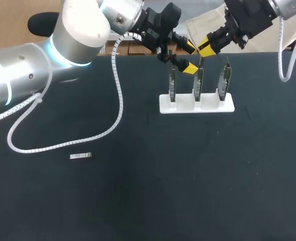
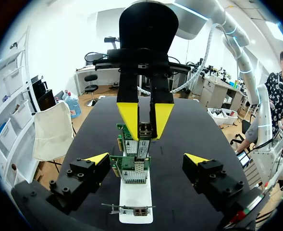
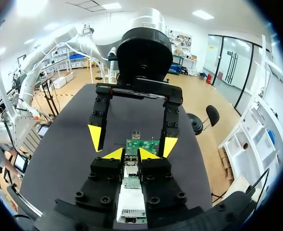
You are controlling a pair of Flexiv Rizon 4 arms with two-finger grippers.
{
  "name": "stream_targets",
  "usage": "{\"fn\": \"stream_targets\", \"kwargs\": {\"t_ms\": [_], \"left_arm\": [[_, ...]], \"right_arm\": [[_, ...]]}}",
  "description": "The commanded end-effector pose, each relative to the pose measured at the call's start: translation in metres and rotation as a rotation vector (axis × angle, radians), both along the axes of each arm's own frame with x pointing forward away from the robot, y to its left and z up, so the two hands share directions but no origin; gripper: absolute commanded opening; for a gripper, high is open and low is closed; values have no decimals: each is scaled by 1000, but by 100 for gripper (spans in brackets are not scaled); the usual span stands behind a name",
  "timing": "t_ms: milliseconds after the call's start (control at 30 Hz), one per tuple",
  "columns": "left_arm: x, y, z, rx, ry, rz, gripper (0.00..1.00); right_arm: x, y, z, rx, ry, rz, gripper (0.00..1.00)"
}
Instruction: Pick up the optical module with the left hand, and insert it into the network port with the right hand.
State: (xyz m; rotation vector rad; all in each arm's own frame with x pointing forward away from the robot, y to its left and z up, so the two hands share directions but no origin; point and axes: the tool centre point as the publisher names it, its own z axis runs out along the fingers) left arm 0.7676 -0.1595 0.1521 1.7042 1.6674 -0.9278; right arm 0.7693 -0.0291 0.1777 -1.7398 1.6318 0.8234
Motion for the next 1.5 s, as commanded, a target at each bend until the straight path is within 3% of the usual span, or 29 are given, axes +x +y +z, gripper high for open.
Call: {"fn": "stream_targets", "kwargs": {"t_ms": [33, 633, 1500], "left_arm": [[2, -1, 1, 5, 3, -2, 100], [2, -1, 1, 5, 3, -2, 100], [2, -1, 1, 5, 3, -2, 100]], "right_arm": [[2, -1, 3, 3, 4, 0, 0], [3, 0, 6, -25, -15, 7, 0], [1, 0, -6, -23, 32, -12, 0]]}}
